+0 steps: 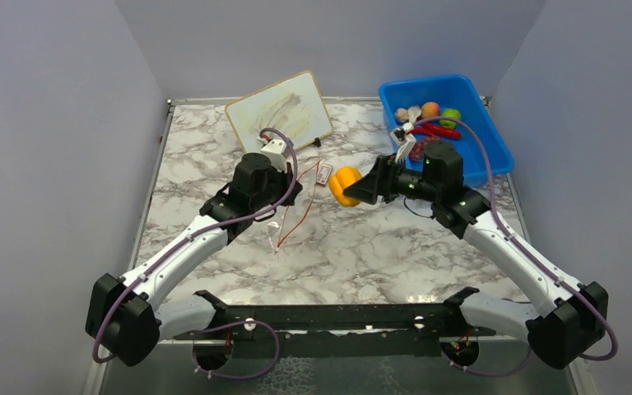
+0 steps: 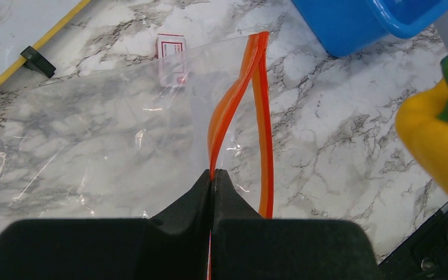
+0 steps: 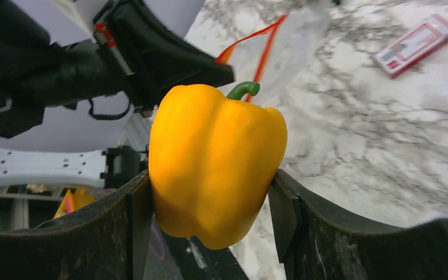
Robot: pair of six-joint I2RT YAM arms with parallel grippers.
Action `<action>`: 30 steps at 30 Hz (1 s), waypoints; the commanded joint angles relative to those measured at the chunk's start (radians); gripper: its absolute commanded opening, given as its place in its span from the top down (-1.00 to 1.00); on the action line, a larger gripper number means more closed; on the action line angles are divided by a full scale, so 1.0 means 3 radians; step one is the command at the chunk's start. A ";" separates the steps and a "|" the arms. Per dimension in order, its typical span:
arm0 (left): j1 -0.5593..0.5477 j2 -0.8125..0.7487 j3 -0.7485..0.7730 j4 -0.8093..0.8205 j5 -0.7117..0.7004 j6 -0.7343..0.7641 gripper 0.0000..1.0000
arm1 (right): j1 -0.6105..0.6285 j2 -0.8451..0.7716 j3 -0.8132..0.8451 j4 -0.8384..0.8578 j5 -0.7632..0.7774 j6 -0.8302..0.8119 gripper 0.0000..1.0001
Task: Place the food in the zip-top bag and seal the zipper
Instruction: Place the fake vegetable in the zipper food storage bag.
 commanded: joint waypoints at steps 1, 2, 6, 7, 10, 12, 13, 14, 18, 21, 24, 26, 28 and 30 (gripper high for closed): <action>-0.0005 -0.0019 0.0093 0.0158 0.0160 -0.0151 1.00 | 0.0387 0.0056 -0.0078 0.0521 0.0000 0.0328 0.18; -0.0004 -0.0033 0.0087 0.0162 0.0181 -0.0171 1.00 | 0.0462 0.0081 -0.0106 0.0611 -0.0009 0.0385 0.18; -0.0004 -0.0104 0.0076 0.0152 0.0273 -0.0262 1.00 | 0.0707 0.0263 -0.0124 0.0766 -0.0001 0.0535 0.18; -0.0004 -0.0122 0.0076 0.0146 0.0305 -0.0279 1.00 | 0.0750 0.0309 -0.0129 0.0809 -0.0003 0.0576 0.18; -0.0005 -0.0195 0.0081 0.0114 0.0392 -0.0339 1.00 | 0.0840 0.0412 -0.0178 0.0915 0.0034 0.0670 0.18; -0.0004 -0.0248 0.0080 0.0089 0.0447 -0.0376 1.00 | 0.0872 0.0479 -0.0199 0.0896 0.0081 0.0679 0.18; -0.0004 -0.0278 0.0081 0.0076 0.0473 -0.0393 1.00 | 0.0877 0.0506 -0.0210 0.0872 0.0114 0.0663 0.18; -0.0006 -0.0314 0.0081 0.0065 0.0495 -0.0400 1.00 | 0.0878 0.0536 -0.0216 0.0815 0.0159 0.0638 0.18; -0.0004 -0.0445 0.0087 0.0027 0.0509 -0.0390 1.00 | 0.0878 0.0632 -0.0185 0.0502 0.0378 0.0516 0.18; -0.0006 -0.0509 0.0095 0.0041 0.0590 -0.0349 1.00 | 0.0880 0.0648 -0.0217 0.0468 0.0421 0.0524 0.18; -0.0004 -0.0511 0.0099 0.0069 0.0754 -0.0271 1.00 | 0.0883 0.0663 -0.0260 0.0513 0.0429 0.0574 0.18; -0.0004 -0.0499 0.0109 0.0064 0.0821 -0.0213 1.00 | 0.0883 0.0685 -0.0255 0.0573 0.0365 0.0604 0.18; -0.0004 -0.0486 0.0106 0.0072 0.0852 -0.0188 1.00 | 0.0885 0.0697 -0.0245 0.0647 0.0300 0.0650 0.18; -0.0005 -0.0469 0.0099 0.0086 0.0903 -0.0194 1.00 | 0.0910 0.0716 -0.0202 0.0662 0.0332 0.0671 0.14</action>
